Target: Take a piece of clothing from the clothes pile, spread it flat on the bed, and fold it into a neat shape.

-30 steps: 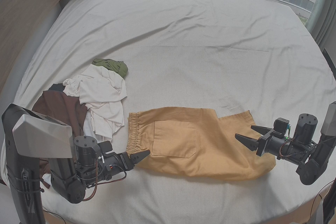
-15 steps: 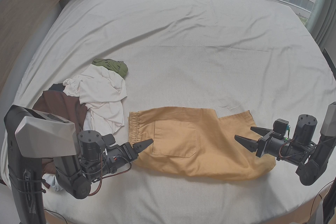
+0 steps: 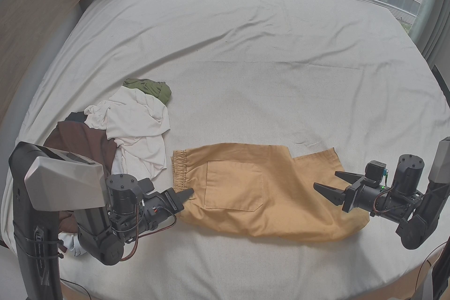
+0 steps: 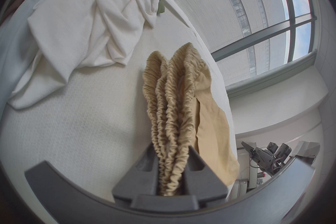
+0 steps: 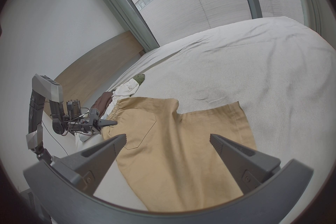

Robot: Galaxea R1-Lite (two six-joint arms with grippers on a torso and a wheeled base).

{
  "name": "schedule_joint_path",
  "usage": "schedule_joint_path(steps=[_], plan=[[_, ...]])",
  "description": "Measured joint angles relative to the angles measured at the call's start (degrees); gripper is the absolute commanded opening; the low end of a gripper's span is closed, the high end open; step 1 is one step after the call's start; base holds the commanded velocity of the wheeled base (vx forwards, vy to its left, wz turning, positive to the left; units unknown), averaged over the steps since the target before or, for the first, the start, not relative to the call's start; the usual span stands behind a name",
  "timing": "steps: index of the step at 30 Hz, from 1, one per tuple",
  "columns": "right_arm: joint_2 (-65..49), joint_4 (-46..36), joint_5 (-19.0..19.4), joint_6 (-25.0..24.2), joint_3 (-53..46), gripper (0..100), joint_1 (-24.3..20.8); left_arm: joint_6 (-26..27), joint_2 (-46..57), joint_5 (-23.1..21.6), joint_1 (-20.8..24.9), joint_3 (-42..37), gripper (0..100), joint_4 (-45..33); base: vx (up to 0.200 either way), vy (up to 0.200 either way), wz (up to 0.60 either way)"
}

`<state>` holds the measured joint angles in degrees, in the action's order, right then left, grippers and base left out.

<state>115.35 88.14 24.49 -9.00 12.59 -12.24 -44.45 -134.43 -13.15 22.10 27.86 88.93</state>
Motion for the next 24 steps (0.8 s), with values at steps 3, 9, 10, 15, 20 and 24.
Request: schedule_joint_path(steps=[3, 9, 10, 15, 20, 24], plan=[[0.20, 0.00, -0.05, 0.02, -0.11, 100, -0.02, 0.00, 0.17, 2.71, -0.26, -0.22, 0, -0.02, 0.000, 0.000, 0.00], [1.08, 0.00, -0.11, 0.07, -0.24, 100, -0.07, 0.00, 3.23, 3.94, -1.52, -2.21, 0, -0.04, 0.000, 0.000, 0.00], [1.19, 0.00, -0.13, 0.07, -0.26, 100, -0.07, 0.00, 4.00, 3.94, -1.82, -2.84, 0, 0.02, 0.000, 0.000, 0.00], [1.57, 0.00, -0.18, 0.09, -0.28, 100, -0.13, 0.13, 7.33, 3.88, -3.22, -6.12, 0, 0.02, 0.000, 0.000, 0.00], [1.72, -0.01, -0.24, 0.07, -0.55, 100, -0.46, 1.12, 9.12, 3.88, -4.69, -8.66, 0, 0.07, 0.000, 0.000, 0.00], [1.77, 0.00, -0.24, 0.07, -0.63, 100, -0.96, 1.83, 9.75, 3.88, -5.53, -10.39, 0, 0.05, 0.000, 0.000, 0.00]])
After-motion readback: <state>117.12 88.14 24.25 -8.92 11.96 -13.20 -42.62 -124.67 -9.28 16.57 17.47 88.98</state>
